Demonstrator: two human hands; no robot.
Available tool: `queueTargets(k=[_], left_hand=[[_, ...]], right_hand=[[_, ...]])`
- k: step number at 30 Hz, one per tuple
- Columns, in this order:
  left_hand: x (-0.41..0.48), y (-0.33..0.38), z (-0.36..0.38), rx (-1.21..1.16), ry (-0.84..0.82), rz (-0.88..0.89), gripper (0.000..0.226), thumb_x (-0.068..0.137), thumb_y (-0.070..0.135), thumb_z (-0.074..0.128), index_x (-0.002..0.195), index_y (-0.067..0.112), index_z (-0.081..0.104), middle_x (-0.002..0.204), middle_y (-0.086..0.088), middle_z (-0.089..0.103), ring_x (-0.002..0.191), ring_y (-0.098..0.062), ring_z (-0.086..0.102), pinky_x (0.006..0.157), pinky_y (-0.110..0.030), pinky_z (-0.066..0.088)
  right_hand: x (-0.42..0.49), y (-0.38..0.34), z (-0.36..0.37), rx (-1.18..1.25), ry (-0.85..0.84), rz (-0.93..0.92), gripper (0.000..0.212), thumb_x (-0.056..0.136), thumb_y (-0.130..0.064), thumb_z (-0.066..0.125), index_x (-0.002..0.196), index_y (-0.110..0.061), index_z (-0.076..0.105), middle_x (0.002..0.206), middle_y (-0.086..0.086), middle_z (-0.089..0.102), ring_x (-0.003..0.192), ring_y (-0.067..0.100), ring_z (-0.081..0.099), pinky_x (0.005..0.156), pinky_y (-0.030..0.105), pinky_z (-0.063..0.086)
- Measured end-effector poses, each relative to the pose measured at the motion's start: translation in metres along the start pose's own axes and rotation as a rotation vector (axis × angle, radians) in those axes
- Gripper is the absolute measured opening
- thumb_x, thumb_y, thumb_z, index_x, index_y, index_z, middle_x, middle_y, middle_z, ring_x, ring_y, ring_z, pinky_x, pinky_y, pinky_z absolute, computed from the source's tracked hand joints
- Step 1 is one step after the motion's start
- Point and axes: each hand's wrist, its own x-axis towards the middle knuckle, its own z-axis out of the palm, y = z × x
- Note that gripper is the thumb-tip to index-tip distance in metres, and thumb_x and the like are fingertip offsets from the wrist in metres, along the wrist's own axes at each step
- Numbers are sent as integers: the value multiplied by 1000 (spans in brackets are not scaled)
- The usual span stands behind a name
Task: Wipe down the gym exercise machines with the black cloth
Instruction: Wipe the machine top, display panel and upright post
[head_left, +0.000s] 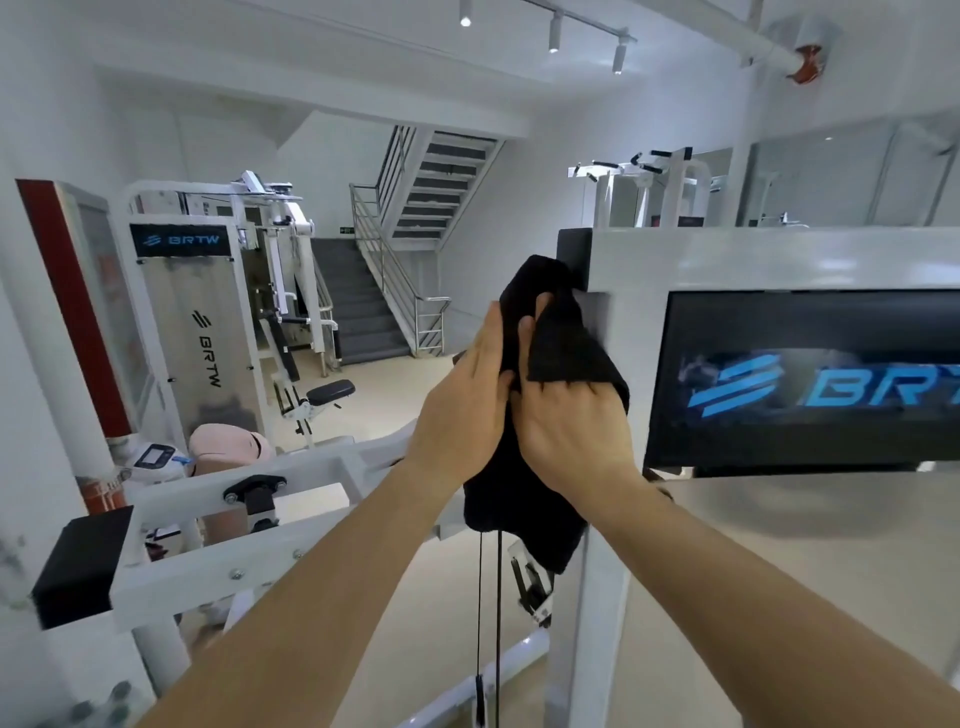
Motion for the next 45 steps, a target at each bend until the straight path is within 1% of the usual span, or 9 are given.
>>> queueTargets(k=[2, 5, 7, 11, 17, 22, 30, 39, 45], left_hand=[[-6, -4, 3, 18, 57, 40, 65, 105, 19, 38, 161, 22, 6, 151, -11, 48, 111, -31, 63, 89, -43, 53], [-7, -4, 2, 38, 193, 162, 53, 103, 21, 38, 154, 10, 36, 139, -15, 60, 91, -33, 69, 75, -42, 58], [0, -7, -3, 10, 261, 194, 44, 100, 19, 45, 141, 11, 56, 134, -11, 65, 93, -31, 72, 77, -41, 60], [11, -4, -20, -54, 311, 129, 27, 94, 10, 59, 117, 15, 73, 103, -3, 76, 85, -22, 71, 75, -40, 57], [16, 19, -37, -96, 429, 57, 16, 97, 8, 59, 107, 14, 69, 95, 5, 71, 82, -10, 65, 78, -31, 56], [32, 28, -29, -69, 434, 132, 33, 95, 6, 45, 107, 7, 76, 122, -7, 69, 115, -17, 63, 107, -16, 41], [40, 1, 3, 232, 156, 354, 49, 107, 22, 32, 154, 8, 33, 166, -8, 20, 152, -24, 23, 120, -47, 29], [-1, -19, 24, 466, 201, 387, 50, 104, 19, 41, 153, 10, 35, 165, -11, 21, 153, -30, 17, 122, -51, 23], [39, -7, 2, 588, 155, 496, 50, 106, 23, 37, 156, 16, 31, 166, -6, 19, 154, -25, 14, 123, -51, 20]], right_hand=[[-9, -2, 4, 37, 16, 23, 69, 90, -29, 62, 147, 4, 42, 140, 25, 55, 103, 35, 68, 85, 36, 54], [-12, -4, 0, 143, 66, 64, 69, 94, -30, 57, 151, 1, 35, 152, 28, 39, 115, 38, 62, 94, 41, 52], [-7, -3, -15, 196, 110, 90, 56, 93, -27, 53, 145, -6, 48, 151, 24, 43, 107, 35, 66, 89, 39, 52], [3, 16, -54, 447, 163, 126, 40, 91, -24, 53, 131, -21, 58, 113, -1, 72, 85, 25, 70, 73, 35, 52], [-4, 38, -43, 258, 247, 95, 39, 92, -20, 59, 129, -10, 61, 124, 13, 61, 110, 32, 57, 88, 44, 52], [-11, 20, -22, 86, 90, 43, 66, 104, -37, 32, 155, 3, 20, 160, 25, 25, 150, 36, 22, 124, 47, 15], [4, -6, 0, -40, 71, 182, 73, 103, -41, 22, 155, 8, 6, 162, 30, 7, 153, 39, 0, 121, 50, -16], [-41, -20, 20, 42, 21, 141, 74, 102, -43, 38, 156, 4, 17, 160, 33, 13, 153, 39, 4, 123, 49, -10], [-22, -16, 11, 1, 64, 155, 74, 102, -44, 26, 155, 6, 15, 158, 34, 17, 153, 40, 6, 123, 47, -12]])
